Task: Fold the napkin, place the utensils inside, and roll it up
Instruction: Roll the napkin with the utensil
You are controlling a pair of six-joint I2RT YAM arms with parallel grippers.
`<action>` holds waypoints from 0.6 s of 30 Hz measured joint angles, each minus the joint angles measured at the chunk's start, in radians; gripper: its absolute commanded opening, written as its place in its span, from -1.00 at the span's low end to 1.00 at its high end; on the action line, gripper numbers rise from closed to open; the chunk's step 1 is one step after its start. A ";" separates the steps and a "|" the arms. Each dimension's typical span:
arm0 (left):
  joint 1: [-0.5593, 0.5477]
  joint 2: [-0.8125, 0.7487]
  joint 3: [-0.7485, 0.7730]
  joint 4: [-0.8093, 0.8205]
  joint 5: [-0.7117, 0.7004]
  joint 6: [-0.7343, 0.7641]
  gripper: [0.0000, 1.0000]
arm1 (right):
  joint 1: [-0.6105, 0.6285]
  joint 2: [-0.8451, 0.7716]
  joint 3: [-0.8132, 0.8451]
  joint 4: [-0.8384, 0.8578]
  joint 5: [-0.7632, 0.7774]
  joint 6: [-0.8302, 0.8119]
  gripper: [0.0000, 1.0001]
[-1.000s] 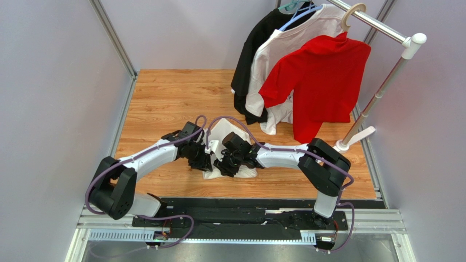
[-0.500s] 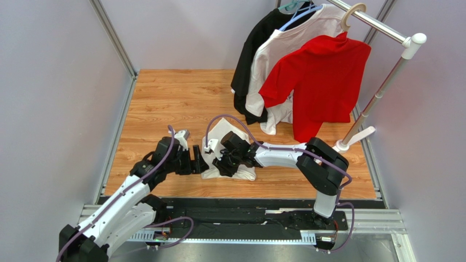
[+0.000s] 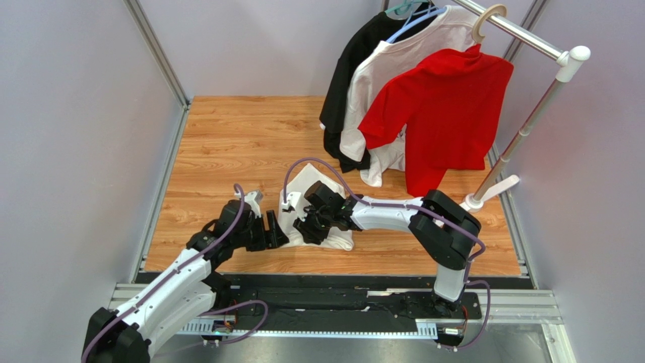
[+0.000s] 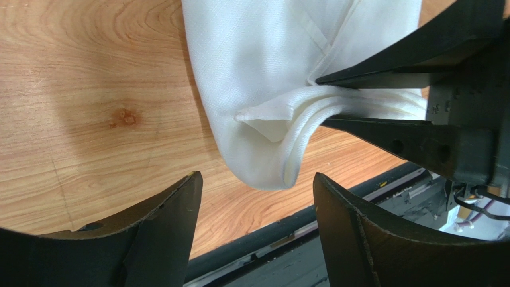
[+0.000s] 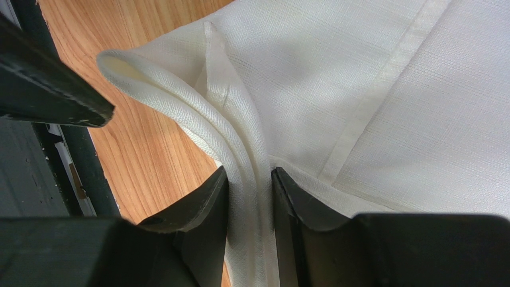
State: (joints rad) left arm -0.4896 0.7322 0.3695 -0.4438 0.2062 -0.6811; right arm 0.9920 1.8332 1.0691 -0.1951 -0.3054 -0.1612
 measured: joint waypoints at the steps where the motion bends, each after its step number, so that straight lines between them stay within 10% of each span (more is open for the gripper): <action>1: 0.000 0.008 -0.005 0.009 -0.002 -0.003 0.45 | 0.000 0.001 0.000 0.000 -0.001 0.000 -0.32; 18: 0.000 0.149 -0.031 0.150 -0.037 -0.013 -0.12 | -0.003 0.007 0.009 -0.006 -0.015 0.000 -0.39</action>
State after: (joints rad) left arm -0.4896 0.8810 0.3386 -0.2943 0.1696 -0.6945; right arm 0.9894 1.8404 1.0779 -0.2012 -0.3206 -0.1612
